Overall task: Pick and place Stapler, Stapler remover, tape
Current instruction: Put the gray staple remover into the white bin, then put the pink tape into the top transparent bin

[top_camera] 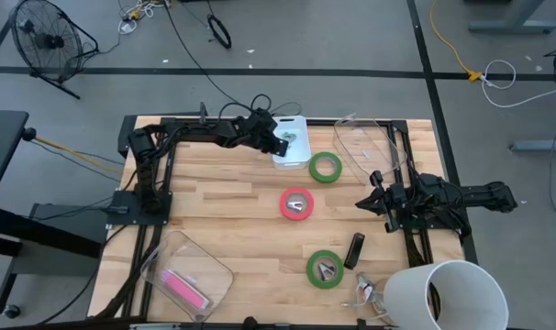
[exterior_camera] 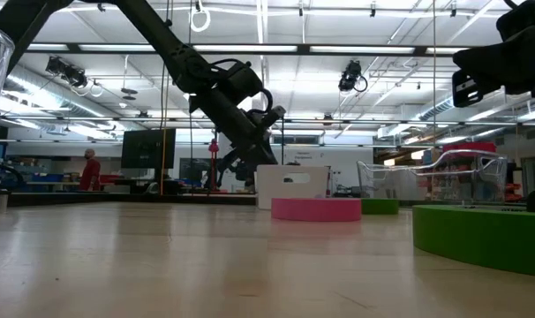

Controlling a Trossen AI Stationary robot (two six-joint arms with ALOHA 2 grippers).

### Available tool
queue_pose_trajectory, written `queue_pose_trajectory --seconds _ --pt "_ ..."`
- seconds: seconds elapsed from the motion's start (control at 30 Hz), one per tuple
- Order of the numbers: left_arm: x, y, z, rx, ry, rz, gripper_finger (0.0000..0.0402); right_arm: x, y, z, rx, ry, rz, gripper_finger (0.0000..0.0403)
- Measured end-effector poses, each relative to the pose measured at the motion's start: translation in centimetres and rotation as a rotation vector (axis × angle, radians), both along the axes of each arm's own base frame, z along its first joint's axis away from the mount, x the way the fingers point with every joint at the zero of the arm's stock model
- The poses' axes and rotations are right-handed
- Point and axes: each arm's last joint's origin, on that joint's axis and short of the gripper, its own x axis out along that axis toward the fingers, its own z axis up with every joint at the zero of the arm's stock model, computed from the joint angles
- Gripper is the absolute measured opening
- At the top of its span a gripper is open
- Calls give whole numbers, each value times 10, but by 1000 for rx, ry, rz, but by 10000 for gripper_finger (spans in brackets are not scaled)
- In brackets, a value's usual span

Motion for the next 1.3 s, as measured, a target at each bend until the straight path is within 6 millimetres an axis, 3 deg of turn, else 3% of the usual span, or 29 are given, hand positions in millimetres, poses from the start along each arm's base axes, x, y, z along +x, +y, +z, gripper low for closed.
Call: queue_pose_trajectory --seconds 0.17,0.53,0.77,1.1,1.3 --pt "2 -3 0 1 0 -9 34 0 0 0 0 0 0 20" --pt "3 -6 0 -14 -7 -25 143 0 0 0 0 0 0 20" --pt "5 -12 4 -52 -39 -96 167 0 0 0 0 0 0 20" --pt "-5 -24 61 67 -159 -115 167 0 0 0 0 0 0 20" --pt "-11 -33 81 97 -195 -126 167 0 0 0 0 0 0 20"
